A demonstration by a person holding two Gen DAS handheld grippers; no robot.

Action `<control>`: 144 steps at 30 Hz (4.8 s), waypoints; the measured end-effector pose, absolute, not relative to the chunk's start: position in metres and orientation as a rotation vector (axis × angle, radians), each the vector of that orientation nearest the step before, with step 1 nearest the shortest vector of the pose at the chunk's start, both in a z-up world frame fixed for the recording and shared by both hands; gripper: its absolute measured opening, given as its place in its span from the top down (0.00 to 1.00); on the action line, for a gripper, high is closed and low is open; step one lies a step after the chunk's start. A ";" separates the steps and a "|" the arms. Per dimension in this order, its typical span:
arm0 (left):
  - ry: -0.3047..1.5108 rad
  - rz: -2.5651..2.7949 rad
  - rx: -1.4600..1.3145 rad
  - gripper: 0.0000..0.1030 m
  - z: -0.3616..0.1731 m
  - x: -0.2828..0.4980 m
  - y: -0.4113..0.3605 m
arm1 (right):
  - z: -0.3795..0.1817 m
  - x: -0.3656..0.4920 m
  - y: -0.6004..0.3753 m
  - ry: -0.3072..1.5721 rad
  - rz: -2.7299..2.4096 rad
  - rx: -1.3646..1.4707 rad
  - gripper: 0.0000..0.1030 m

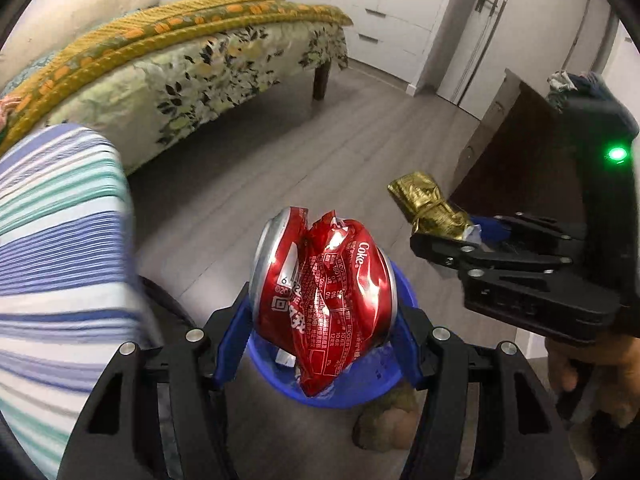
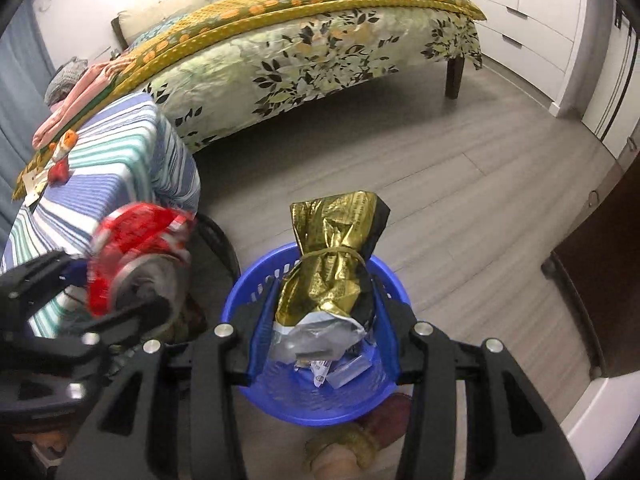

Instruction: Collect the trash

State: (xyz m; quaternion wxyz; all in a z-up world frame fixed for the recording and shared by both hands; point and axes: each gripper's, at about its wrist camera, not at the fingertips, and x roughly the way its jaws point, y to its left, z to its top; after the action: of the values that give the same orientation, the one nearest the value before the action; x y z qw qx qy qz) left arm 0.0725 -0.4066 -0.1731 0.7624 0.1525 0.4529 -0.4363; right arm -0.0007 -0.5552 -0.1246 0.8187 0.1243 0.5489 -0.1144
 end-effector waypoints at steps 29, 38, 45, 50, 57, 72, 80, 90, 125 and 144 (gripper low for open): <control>0.900 -0.408 0.245 0.09 -0.144 0.117 -0.096 | -0.090 0.034 -0.352 0.963 0.029 -0.025 0.14; 0.923 -0.267 0.216 0.09 -0.146 0.160 -0.009 | -0.109 0.096 -0.211 1.041 0.226 -0.139 0.14; 0.955 -0.283 0.178 0.05 -0.151 0.164 0.003 | -0.128 0.127 -0.192 1.107 0.231 -0.139 0.14; 0.957 -0.282 0.180 0.04 -0.153 0.166 0.001 | -0.134 0.128 -0.199 1.128 0.228 -0.065 0.11; 0.958 -0.290 0.168 0.04 -0.153 0.165 0.002 | -0.134 0.122 -0.202 1.117 0.225 -0.062 0.09; 0.864 -0.452 0.095 0.12 -0.101 0.321 0.030 | -0.134 0.123 -0.202 1.119 0.222 -0.062 0.08; 0.910 -0.508 0.159 0.67 -0.119 0.377 -0.005 | -0.134 0.123 -0.202 1.120 0.223 -0.062 0.08; 0.853 -0.539 0.090 0.97 -0.081 0.316 0.006 | -0.134 0.123 -0.202 1.120 0.223 -0.062 0.08; 0.950 -0.433 0.239 0.05 -0.153 0.158 0.048 | -0.125 0.181 -0.228 1.090 0.240 -0.173 0.07; 0.950 -0.433 0.237 0.05 -0.153 0.158 0.047 | -0.126 0.252 -0.221 1.351 0.397 -0.035 0.80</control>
State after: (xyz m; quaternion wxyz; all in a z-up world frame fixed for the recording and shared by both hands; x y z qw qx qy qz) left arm 0.1583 0.0474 -0.1525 0.8600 0.1131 0.4528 -0.2063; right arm 0.2521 -0.2209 -0.1264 0.7621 -0.0161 0.6211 0.1824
